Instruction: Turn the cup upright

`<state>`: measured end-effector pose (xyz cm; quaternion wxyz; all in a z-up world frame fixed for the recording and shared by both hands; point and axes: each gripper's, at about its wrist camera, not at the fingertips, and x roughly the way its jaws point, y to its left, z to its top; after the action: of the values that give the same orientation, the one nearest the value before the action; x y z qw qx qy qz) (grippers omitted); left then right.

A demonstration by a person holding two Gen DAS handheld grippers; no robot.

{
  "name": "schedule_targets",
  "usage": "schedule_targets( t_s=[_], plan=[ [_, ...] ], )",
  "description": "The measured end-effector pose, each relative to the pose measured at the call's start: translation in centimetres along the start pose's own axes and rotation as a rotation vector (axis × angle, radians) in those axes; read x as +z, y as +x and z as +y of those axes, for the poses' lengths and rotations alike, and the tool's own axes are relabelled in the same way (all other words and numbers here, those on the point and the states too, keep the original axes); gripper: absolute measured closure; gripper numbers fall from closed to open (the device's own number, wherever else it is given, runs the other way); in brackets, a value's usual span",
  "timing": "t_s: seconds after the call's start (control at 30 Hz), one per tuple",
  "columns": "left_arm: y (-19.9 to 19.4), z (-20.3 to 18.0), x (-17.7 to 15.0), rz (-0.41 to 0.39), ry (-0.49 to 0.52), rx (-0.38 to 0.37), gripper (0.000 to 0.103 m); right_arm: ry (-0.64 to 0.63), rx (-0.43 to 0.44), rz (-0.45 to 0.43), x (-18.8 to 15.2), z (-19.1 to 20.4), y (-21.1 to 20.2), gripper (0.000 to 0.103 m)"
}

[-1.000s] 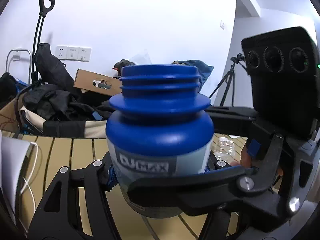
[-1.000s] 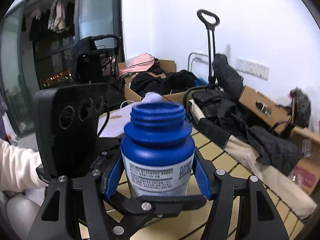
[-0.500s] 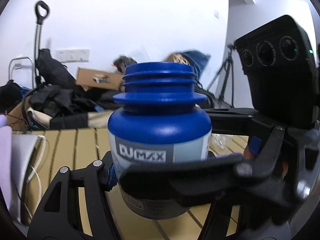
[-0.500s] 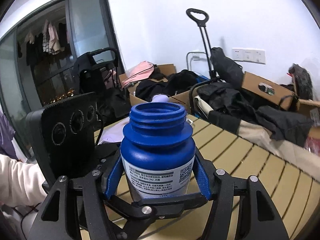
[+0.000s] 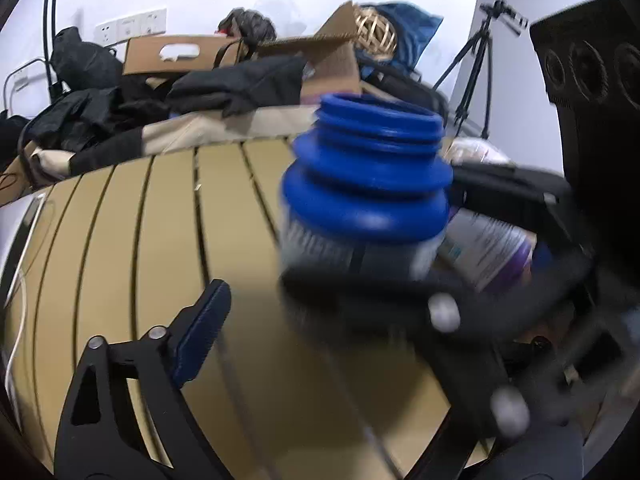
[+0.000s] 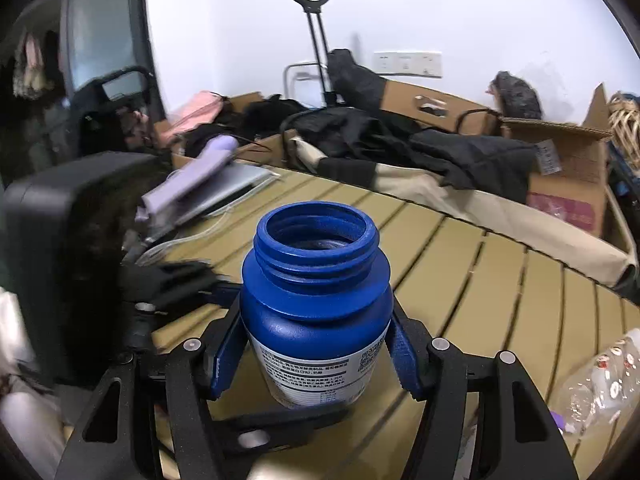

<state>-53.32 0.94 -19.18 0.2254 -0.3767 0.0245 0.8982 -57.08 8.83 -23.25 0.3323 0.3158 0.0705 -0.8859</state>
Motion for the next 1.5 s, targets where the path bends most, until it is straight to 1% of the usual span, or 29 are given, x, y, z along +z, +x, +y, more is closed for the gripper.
schedule_targets(
  t_s=[0.03,0.07,0.13,0.17,0.2,0.23,0.27,0.3,0.37,0.47,0.57,0.6,0.67,0.7,0.77,0.87,0.93,1.0,1.1,1.23,1.33,1.5],
  plan=[
    [-0.3,0.2,-0.5,0.008,-0.002,0.023,0.011,-0.008,-0.031,0.016,-0.2,-0.1,0.4,0.035],
    [-0.5,0.3,-0.9,0.009,-0.007,0.036,0.01,-0.009,-0.042,0.031,-0.4,-0.3,0.8,0.035],
    [-1.0,0.9,-1.6,0.018,-0.016,0.088,0.008,0.011,-0.032,0.061,-0.9,-0.9,1.2,0.034],
    [-1.1,1.1,-1.8,0.022,-0.03,0.101,0.008,0.017,-0.031,0.069,-1.2,-1.1,1.1,0.034],
    [-1.3,1.5,-1.9,0.03,-0.05,0.11,0.008,0.024,-0.034,0.068,-1.3,-1.2,1.1,0.032],
    [-1.5,1.7,-2.1,0.035,-0.069,0.123,0.008,0.032,-0.043,0.07,-1.4,-1.4,0.9,0.028],
    [-1.6,1.9,-2.1,0.035,-0.078,0.137,0.008,0.038,-0.047,0.078,-1.4,-1.5,0.8,0.025],
    [-1.8,1.9,-1.9,0.032,-0.082,0.155,0.007,0.044,-0.042,0.09,-1.4,-1.5,0.6,0.023],
    [-2.4,1.9,-1.6,0.034,-0.084,0.179,0.007,0.064,-0.027,0.097,-1.2,-1.4,-0.5,0.023],
    [-4.2,1.5,-1.0,0.025,-0.105,0.188,0.006,0.07,-0.034,0.089,-0.5,-0.7,-3.5,0.023],
    [-6.7,0.8,-0.1,0.02,-0.117,0.221,0.005,0.08,-0.052,0.076,0.2,-0.1,-7.1,0.023],
    [-7.7,0.6,0.1,0.022,-0.125,0.238,0.0,0.087,-0.062,0.076,0.4,0.1,-8.6,0.023],
    [-10.0,0.1,0.8,0.032,-0.141,0.27,0.0,0.107,-0.103,0.092,0.5,0.1,-11.3,0.023],
    [-11.5,-0.1,1.0,0.029,-0.152,0.284,0.0,0.121,-0.138,0.105,0.5,-0.1,-12.7,0.023],
    [-13.9,-0.4,1.2,0.007,-0.178,0.313,0.0,0.151,-0.174,0.117,0.3,-0.2,-15.4,0.023],
    [-17.7,-1.4,1.3,-0.032,-0.215,0.334,0.0,0.204,-0.217,0.145,0.2,0.0,-19.4,0.022],
    [-20.1,-2.2,1.5,-0.056,-0.229,0.334,0.0,0.209,-0.246,0.147,0.3,0.4,-21.2,0.022],
    [-22.2,-3.1,1.5,-0.08,-0.237,0.311,0.0,0.203,-0.281,0.146,0.3,1.5,-23.1,0.022],
    [-25.3,-4.7,1.2,-0.13,-0.243,0.303,0.0,0.207,-0.284,0.126,-0.1,2.9,-25.5,0.022],
    [-28.8,-7.3,0.9,-0.172,-0.207,0.298,0.0,0.209,-0.29,0.092,0.2,5.0,-28.0,0.022],
    [-31.0,-8.8,0.5,-0.2,-0.175,0.328,0.0,0.206,-0.292,0.055,0.6,6.6,-30.3,0.022],
    [-35.5,-10.7,0.3,-0.249,-0.173,0.333,0.0,0.183,-0.27,-0.006,1.7,10.3,-35.7,0.022]
  ],
)
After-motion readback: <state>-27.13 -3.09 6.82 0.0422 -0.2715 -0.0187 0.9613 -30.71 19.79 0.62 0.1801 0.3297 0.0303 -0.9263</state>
